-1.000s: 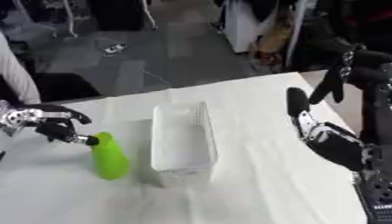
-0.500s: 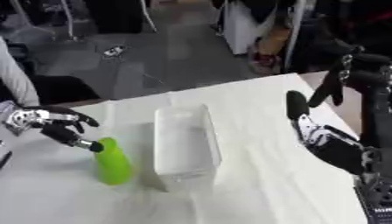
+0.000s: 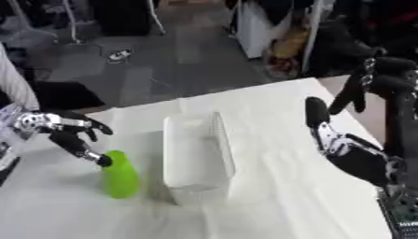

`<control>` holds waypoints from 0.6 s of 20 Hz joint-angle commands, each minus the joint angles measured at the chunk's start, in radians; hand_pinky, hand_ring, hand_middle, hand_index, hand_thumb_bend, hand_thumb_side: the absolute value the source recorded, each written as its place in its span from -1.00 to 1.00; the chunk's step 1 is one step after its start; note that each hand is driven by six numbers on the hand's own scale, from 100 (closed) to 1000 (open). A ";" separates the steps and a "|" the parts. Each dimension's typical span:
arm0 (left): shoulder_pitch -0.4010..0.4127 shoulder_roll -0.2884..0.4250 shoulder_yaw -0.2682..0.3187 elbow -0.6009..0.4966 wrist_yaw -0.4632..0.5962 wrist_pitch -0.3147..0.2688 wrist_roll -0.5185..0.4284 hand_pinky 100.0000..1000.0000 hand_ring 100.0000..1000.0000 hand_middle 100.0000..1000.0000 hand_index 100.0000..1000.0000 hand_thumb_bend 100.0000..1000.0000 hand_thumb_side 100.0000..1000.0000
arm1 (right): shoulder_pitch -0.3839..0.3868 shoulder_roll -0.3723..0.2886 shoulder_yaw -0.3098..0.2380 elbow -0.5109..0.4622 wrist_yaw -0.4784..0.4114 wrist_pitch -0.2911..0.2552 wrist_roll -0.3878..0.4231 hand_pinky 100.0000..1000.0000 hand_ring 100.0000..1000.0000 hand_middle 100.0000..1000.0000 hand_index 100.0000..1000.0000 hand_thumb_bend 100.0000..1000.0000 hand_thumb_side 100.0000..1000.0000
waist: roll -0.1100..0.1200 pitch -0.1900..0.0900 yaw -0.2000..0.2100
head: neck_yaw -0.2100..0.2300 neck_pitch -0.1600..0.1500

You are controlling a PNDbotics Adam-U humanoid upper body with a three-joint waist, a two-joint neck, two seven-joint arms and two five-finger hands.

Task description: Pick up objects on the table and place them in the box.

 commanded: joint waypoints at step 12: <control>-0.017 0.010 -0.001 -0.013 -0.052 0.003 0.054 0.09 0.74 1.00 1.00 0.05 0.15 | -0.016 -0.011 -0.001 -0.015 -0.003 0.000 0.003 -0.92 -0.55 -0.56 -0.42 -0.54 -0.22 | -0.001 -0.015 -0.001 | 0.008 -0.005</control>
